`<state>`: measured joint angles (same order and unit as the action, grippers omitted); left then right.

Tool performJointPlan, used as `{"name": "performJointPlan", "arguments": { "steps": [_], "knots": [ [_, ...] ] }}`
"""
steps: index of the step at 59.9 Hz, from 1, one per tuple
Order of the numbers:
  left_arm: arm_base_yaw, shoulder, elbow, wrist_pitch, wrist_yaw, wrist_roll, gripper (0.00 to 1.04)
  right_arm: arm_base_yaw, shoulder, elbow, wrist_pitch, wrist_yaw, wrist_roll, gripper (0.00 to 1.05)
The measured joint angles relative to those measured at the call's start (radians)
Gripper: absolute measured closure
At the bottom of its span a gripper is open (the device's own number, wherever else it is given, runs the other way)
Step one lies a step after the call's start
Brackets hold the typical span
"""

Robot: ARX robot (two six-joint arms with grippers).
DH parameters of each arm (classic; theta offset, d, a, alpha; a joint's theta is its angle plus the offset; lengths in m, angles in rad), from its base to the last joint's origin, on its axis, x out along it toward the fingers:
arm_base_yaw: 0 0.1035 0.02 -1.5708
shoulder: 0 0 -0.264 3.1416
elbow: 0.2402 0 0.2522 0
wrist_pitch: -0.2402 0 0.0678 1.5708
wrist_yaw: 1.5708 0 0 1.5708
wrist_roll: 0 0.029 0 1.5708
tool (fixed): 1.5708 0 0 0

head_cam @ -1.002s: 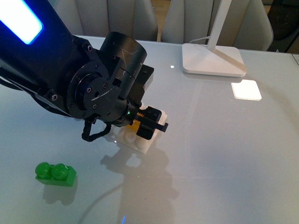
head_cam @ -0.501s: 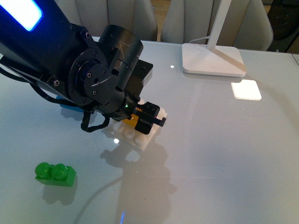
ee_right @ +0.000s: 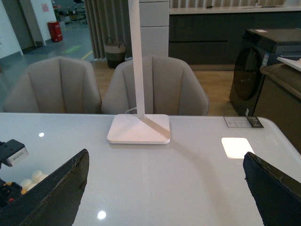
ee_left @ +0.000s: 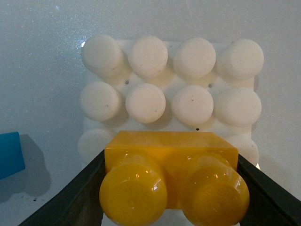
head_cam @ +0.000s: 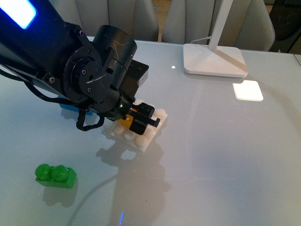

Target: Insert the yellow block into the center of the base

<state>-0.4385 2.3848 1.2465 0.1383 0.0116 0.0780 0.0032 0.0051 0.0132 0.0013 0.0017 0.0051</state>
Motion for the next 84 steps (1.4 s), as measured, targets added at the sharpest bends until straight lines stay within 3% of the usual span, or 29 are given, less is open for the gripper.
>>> {"name": "performJointPlan", "arguments": {
  "steps": [19,39,84],
  "knots": [
    [-0.021,0.004,-0.016,0.023,-0.049,0.079,0.42,0.000,0.000,0.000,0.000,0.000,0.000,0.09],
    [-0.024,0.012,0.014,-0.105,-0.077,0.143,0.42,0.000,0.000,0.000,0.000,0.000,0.000,0.09],
    [0.035,0.055,0.065,-0.184,-0.033,0.138,0.42,0.000,0.000,0.000,0.000,0.000,0.000,0.09]
  ]
}}
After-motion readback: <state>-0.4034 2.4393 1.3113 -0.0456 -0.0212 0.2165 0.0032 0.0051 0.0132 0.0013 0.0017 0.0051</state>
